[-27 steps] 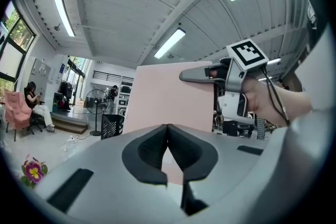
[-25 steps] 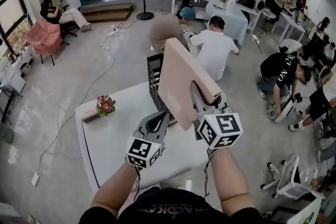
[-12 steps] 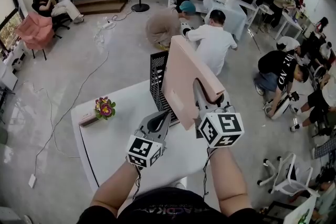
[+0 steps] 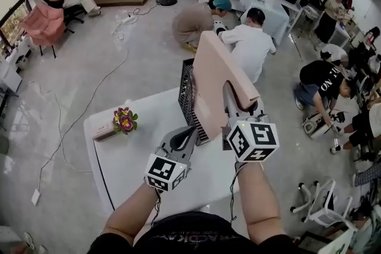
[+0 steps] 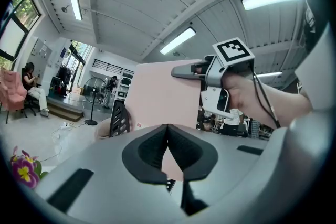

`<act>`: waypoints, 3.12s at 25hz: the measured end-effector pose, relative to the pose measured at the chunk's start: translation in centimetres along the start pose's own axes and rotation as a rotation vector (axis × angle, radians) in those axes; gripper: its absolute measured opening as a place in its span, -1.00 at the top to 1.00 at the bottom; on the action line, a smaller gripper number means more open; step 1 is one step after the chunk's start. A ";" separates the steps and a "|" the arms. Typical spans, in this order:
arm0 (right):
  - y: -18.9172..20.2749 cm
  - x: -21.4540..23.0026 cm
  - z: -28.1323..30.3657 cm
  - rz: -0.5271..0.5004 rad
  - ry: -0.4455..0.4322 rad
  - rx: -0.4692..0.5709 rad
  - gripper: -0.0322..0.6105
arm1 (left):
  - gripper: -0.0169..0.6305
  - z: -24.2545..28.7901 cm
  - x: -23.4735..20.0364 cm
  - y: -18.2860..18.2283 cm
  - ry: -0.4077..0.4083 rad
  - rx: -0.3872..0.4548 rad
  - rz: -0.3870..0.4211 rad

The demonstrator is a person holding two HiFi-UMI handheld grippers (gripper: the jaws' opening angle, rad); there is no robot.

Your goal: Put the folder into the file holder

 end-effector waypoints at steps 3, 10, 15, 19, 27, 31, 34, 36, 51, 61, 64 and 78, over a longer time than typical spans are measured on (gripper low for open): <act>0.3 -0.3 0.9 0.002 0.008 0.006 0.46 | 0.94 -0.1 -0.8 0.1 0.001 -0.004 0.000; 1.2 -0.9 2.6 0.002 0.035 0.014 0.46 | 0.93 -0.2 -2.6 0.3 -0.004 -0.010 -0.015; 2.7 -1.4 2.6 0.006 0.045 -0.005 0.46 | 0.94 -0.2 -3.2 0.9 -0.004 -0.019 -0.038; 4.1 -1.7 2.6 0.008 0.040 -0.019 0.45 | 0.94 -0.1 -3.4 1.5 -0.003 -0.028 -0.048; 8.7 -2.1 1.8 0.006 0.020 -0.074 0.44 | 0.94 -0.3 -3.3 3.0 -0.012 -0.058 -0.069; 10.7 -2.6 1.5 0.010 0.002 -0.103 0.43 | 0.93 -0.7 -3.4 3.6 -0.023 -0.068 -0.075; 11.9 -2.9 1.6 0.002 -0.015 -0.130 0.41 | 0.94 -0.8 -3.4 3.9 -0.033 -0.071 -0.080; 12.5 -3.0 1.5 -0.003 -0.025 -0.142 0.40 | 0.93 -0.9 -3.3 4.1 -0.039 -0.074 -0.082; 13.8 -3.0 -2.0 -0.029 -0.137 -0.138 0.23 | 0.93 -3.3 -0.9 5.1 -0.115 -0.066 -0.055; 12.8 -0.8 -10.8 -0.018 -0.212 -0.090 0.23 | 0.93 -5.6 4.5 5.9 -0.205 -0.048 -0.026; 11.9 -0.7 -13.3 -0.010 -0.286 -0.055 0.24 | 0.93 -6.3 6.8 6.3 -0.238 -0.035 -0.021; 9.7 -4.8 -22.7 0.023 -0.661 0.007 0.90 | 0.94 -14.5 16.2 7.5 -0.484 0.046 -0.016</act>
Point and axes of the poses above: the fingertips, and each gripper's own axes: z forward along the fingers, x to its right, y out of its underside, the point moved 6 cm from there along -z, backward along the fingers, and after that the axes turned 8 degrees about -z, right-handed, at the moved point
